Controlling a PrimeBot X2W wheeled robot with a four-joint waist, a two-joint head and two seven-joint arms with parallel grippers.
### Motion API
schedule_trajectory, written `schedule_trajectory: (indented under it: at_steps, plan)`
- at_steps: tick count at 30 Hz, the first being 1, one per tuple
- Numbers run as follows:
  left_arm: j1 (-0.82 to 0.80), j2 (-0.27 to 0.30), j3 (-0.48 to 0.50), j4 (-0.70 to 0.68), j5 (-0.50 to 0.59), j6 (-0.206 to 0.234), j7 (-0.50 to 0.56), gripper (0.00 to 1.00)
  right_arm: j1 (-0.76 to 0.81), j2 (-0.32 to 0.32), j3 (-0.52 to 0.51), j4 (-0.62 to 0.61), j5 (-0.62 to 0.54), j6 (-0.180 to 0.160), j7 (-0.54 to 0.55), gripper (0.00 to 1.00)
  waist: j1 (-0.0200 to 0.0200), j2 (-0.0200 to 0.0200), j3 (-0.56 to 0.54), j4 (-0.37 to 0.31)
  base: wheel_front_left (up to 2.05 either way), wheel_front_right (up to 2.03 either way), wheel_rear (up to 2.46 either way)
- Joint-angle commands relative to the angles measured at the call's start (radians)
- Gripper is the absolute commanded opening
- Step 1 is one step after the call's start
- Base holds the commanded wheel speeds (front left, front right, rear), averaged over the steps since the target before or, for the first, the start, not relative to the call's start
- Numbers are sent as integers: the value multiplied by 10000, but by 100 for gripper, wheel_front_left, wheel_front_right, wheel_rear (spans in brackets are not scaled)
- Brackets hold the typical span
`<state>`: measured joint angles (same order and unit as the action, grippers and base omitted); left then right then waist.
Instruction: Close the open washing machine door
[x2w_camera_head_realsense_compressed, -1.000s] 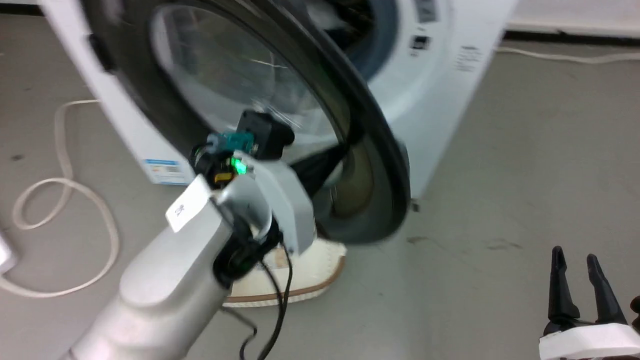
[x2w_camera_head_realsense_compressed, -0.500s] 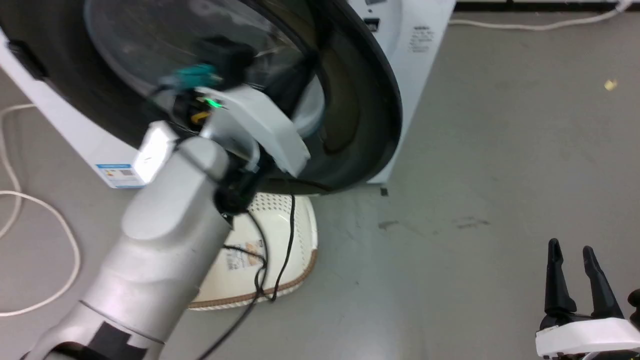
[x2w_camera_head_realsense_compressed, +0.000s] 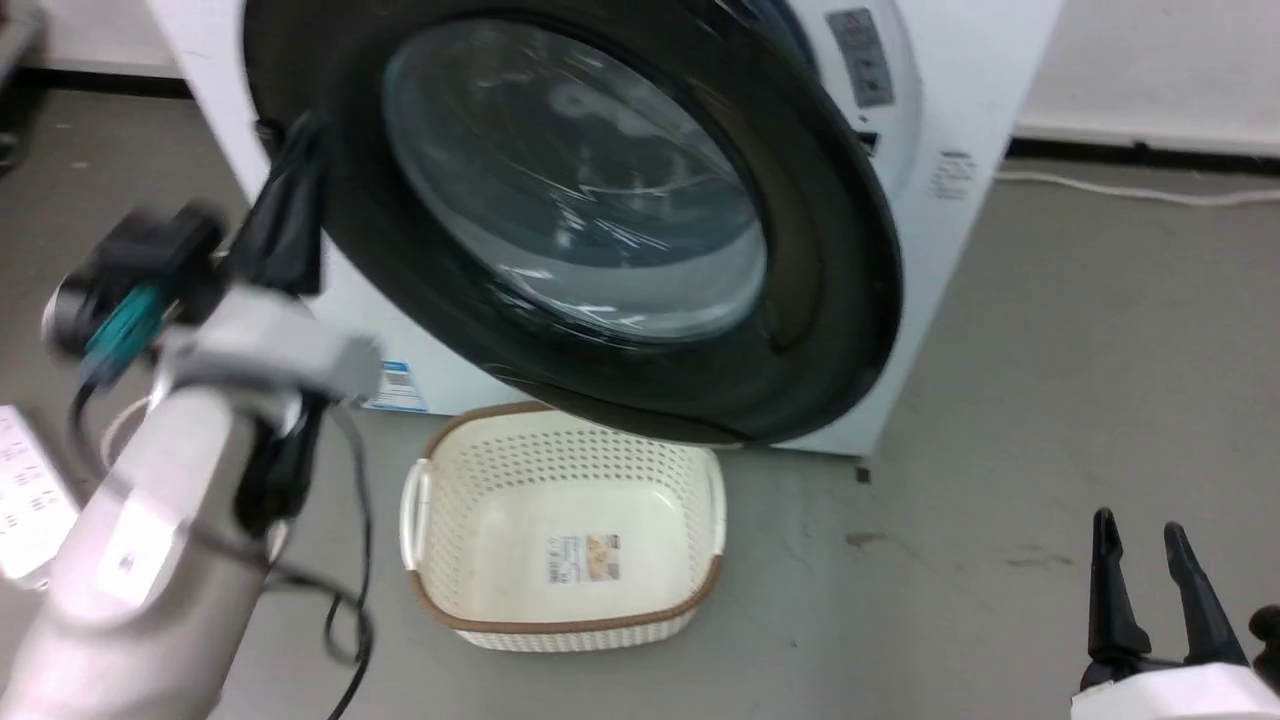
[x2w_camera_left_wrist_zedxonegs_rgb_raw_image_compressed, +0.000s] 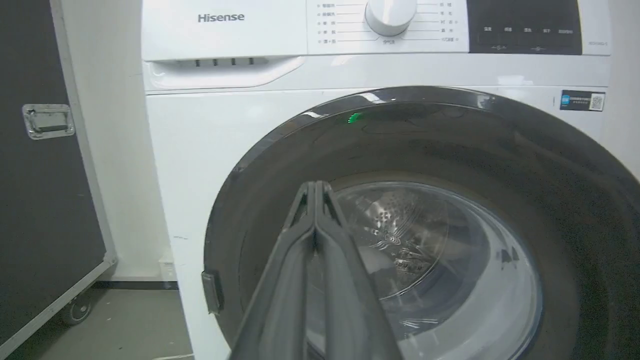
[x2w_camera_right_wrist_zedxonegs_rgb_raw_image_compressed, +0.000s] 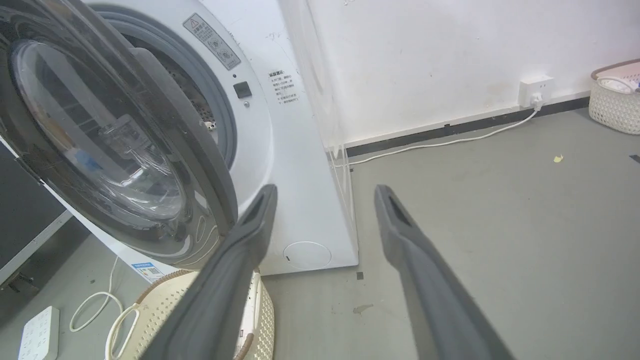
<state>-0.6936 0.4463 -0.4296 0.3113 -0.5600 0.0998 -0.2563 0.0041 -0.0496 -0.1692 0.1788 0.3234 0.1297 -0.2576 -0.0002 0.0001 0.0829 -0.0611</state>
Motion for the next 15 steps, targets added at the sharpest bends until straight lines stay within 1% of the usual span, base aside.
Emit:
schedule_trajectory:
  at_steps: [1, 5, 8, 11, 15]
  plan:
    - [584, 97, 317, -292, -2, 189, -49, 0, 174, -6, -1, -30, -24, 10, -41, 100, 2, -1, -222, 295, 0, 0, 0]
    - [2215, 165, 1578, -1304, -162, 676, -52, 0, 356, -6, 50, -3, 22, 10, -41, 100, 2, -1, -355, 579, 0, 0, 0]
    - [3448, -1, 2355, -1996, -203, 830, -53, 0, 453, -6, 99, 16, 76, 10, -41, 100, 2, -1, -377, 739, 0, 0, 0]
    - [4547, -233, 2726, -2416, -169, 744, -53, 0, 477, -6, 209, 45, 116, 10, -41, 100, 2, -1, -402, 811, 0, 0, 0]
    - [5642, -466, 2611, -2461, -229, 392, -54, 0, 459, -6, 339, 96, 173, 10, -41, 100, 2, -1, -445, 838, 0, 0, 0]
